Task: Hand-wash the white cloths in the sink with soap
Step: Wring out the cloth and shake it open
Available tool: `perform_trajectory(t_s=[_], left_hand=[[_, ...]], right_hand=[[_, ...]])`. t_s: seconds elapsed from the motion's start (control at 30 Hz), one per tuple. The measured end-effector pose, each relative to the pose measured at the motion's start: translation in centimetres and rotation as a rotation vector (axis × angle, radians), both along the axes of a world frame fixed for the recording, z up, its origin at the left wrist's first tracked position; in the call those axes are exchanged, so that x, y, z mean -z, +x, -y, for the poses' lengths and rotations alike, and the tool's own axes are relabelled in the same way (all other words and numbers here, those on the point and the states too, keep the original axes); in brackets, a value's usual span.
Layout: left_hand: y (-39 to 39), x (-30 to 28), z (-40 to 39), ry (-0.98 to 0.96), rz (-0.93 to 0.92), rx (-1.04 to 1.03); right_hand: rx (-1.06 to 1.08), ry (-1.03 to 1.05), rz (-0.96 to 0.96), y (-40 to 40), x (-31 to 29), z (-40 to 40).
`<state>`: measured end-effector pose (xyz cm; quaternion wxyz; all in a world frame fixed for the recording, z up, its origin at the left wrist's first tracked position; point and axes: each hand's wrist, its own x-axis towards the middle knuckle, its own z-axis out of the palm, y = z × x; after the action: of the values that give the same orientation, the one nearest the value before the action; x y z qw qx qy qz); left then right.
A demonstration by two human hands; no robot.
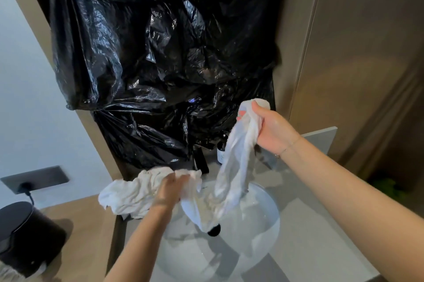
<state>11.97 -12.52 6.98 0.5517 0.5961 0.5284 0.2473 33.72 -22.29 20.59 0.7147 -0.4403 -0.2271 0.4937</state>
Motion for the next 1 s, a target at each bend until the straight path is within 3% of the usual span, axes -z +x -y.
perform_trajectory(t_s=[0.1,0.17,0.23,0.3,0.47,0.57,0.63,0.77,1.0], left_hand=[[1.6,0.4,1.5,0.179,-0.089,0.046],[1.8,-0.9,2.7,0.372,-0.151,0.194],[2.3,-3.1,3.6,0.357,0.018,0.416],[2.8,-4.7,4.1,0.305,0.082,0.457],[4.6,-7.5,4.7,0.276,0.298,0.372],[5.5,-10.0,4.8,0.206,0.438,0.227],[6.6,-11.3,3.9,0.143,0.42,0.146],[7.8,-12.6,2.1,-0.124,0.412,0.164],[8.2,-12.9,1.6,0.058,0.412,0.034]], right_hand=[[-0.073,0.006,0.016,-1.2,-1.2,-1.0],[-0.116,0.023,0.021,-2.0,-2.2,-1.6],[-0.144,0.022,0.032,-2.6,-3.1,-2.0],[-0.165,0.019,0.06,-3.1,-3.6,-2.3],[-0.132,0.022,0.058,-1.1,-3.9,-3.1],[-0.07,-0.17,0.358,-0.3,-1.8,-2.7],[-0.14,-0.268,0.479,-0.7,0.6,-1.8],[-0.139,-0.268,0.449,-1.5,3.1,0.3],[0.009,-0.345,0.529,-0.6,5.4,1.0]])
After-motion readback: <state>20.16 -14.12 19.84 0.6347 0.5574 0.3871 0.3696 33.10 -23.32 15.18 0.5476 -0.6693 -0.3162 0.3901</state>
